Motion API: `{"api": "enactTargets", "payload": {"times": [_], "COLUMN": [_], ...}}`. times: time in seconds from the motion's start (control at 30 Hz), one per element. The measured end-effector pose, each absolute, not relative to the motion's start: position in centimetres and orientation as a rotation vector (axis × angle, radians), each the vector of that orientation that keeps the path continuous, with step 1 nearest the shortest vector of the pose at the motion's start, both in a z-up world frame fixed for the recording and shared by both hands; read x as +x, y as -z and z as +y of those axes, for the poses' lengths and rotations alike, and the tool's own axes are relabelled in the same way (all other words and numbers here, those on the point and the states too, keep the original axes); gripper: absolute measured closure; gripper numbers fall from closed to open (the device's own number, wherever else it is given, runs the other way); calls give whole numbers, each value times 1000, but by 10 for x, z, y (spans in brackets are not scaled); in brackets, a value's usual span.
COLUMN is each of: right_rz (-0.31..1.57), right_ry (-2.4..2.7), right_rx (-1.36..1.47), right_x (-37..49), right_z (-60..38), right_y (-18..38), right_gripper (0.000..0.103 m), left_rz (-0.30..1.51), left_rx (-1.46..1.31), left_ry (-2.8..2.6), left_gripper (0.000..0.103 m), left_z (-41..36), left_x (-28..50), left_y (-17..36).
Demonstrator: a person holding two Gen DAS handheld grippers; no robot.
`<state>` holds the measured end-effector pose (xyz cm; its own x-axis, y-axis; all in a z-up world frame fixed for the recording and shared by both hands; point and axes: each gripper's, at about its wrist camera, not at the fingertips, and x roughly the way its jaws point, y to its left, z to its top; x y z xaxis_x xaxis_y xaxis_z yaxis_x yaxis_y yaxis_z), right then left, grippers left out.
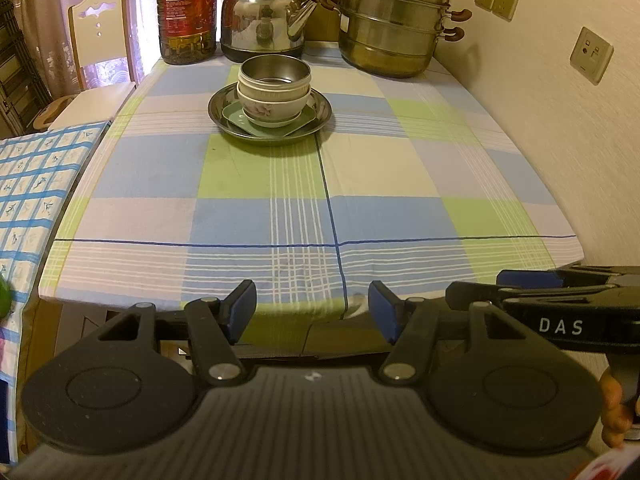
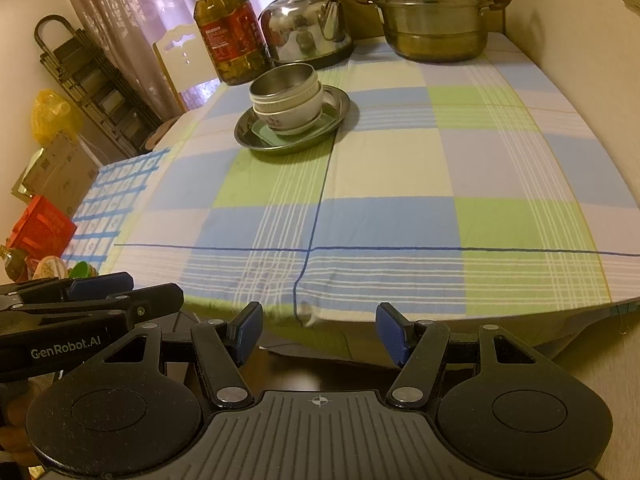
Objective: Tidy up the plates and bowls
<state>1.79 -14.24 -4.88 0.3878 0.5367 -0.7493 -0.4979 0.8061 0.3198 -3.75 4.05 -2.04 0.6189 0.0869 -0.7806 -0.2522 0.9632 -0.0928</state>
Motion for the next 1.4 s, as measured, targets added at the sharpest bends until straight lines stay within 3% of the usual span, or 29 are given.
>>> {"api": "enactTargets", "payload": {"times": [1.4], "right_rz": [974], "right_ry": [-657], "right_rx": [44], "right_x": [20], "right_z": [-142], "right_y": [49], "right_gripper": [40], "left_rz": [886], "left_rx": [-198], "left_ry": [-197], "left_gripper": [43], "left_z": [41], "left_x": [-33], "left_y": [20]}}
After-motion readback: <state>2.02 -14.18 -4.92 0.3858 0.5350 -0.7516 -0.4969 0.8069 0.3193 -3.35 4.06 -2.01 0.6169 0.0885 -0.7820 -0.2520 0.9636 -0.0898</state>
